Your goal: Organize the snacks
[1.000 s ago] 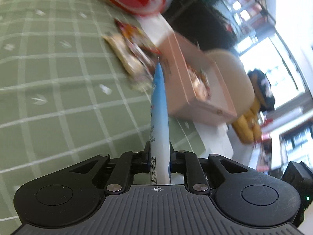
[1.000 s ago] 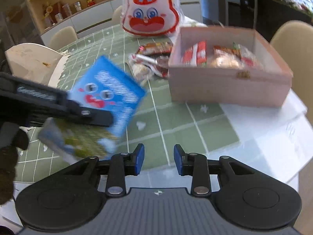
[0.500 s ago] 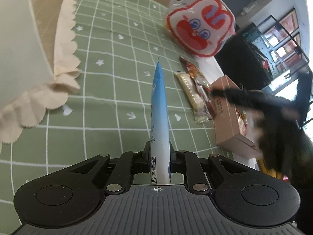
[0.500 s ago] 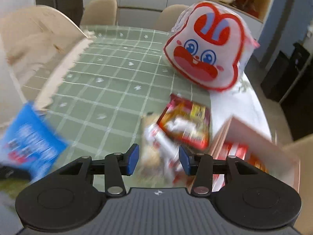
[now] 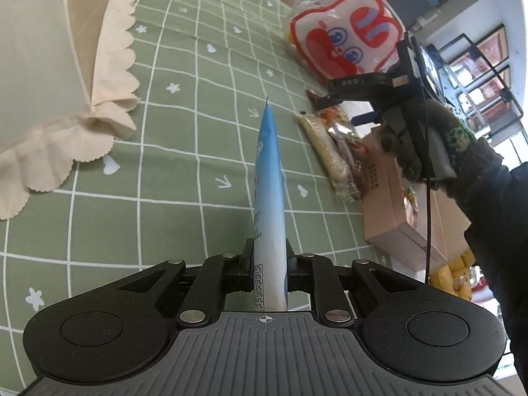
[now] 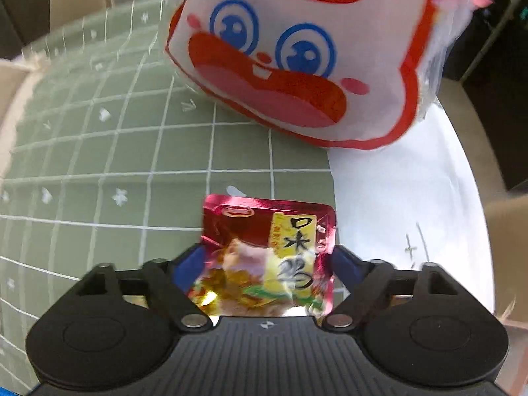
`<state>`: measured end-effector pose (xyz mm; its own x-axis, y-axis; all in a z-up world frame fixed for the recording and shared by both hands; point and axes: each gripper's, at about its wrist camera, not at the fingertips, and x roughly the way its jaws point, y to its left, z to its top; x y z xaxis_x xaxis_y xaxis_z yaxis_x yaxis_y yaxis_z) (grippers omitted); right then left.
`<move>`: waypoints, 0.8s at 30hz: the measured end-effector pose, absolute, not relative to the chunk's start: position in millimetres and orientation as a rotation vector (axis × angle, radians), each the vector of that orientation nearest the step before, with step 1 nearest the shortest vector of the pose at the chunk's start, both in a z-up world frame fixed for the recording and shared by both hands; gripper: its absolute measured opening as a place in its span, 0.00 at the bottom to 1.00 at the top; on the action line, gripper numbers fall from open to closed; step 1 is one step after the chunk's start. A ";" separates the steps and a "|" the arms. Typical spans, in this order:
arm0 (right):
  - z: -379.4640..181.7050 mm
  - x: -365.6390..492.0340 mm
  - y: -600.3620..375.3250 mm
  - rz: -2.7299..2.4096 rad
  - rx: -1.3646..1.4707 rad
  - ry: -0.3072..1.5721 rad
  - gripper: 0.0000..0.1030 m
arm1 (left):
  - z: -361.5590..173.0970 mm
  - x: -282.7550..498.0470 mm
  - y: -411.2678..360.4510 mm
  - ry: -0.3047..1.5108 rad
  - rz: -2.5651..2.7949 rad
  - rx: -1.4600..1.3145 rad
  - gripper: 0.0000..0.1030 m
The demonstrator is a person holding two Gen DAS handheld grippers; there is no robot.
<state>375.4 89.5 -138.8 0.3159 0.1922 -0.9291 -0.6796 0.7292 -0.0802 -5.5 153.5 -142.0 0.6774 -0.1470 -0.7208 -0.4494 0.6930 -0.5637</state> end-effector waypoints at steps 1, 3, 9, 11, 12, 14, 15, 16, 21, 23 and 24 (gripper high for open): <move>-140.9 377.6 88.9 0.614 -0.502 1.125 0.84 | -143.6 -4.8 154.6 0.833 0.195 -0.812 0.17; -140.0 378.2 85.7 0.623 -0.480 1.125 0.81 | -145.4 -3.2 156.1 0.839 0.198 -0.814 0.17; -123.2 352.8 66.4 0.719 -0.399 1.140 0.59 | -148.6 8.2 156.0 0.863 0.174 -0.809 0.17; -113.9 340.0 60.0 0.762 -0.360 1.137 0.56 | -149.5 12.6 154.4 0.873 0.163 -0.806 0.17; -108.5 332.3 55.8 0.787 -0.340 1.132 0.52 | -149.8 14.8 153.0 0.877 0.154 -0.801 0.17; -97.0 313.3 49.0 0.833 -0.331 1.099 0.50 | -150.2 17.0 150.8 0.883 0.141 -0.795 0.17; -92.2 303.5 45.7 0.849 -0.331 1.085 0.50 | -150.3 18.0 149.2 0.886 0.135 -0.792 0.17; -87.9 293.1 41.6 0.870 -0.327 1.076 0.49 | -150.2 18.5 147.8 0.887 0.131 -0.790 0.17; -84.5 244.7 17.1 0.976 -0.286 1.094 0.61 | -151.2 17.9 147.8 0.892 0.127 -0.788 0.17; -80.6 222.7 0.2 0.993 -0.283 1.064 0.61 | -152.0 16.6 148.9 0.893 0.130 -0.792 0.17; -80.7 213.7 -8.5 0.994 -0.279 1.059 0.61 | -152.2 17.0 149.8 0.895 0.135 -0.794 0.19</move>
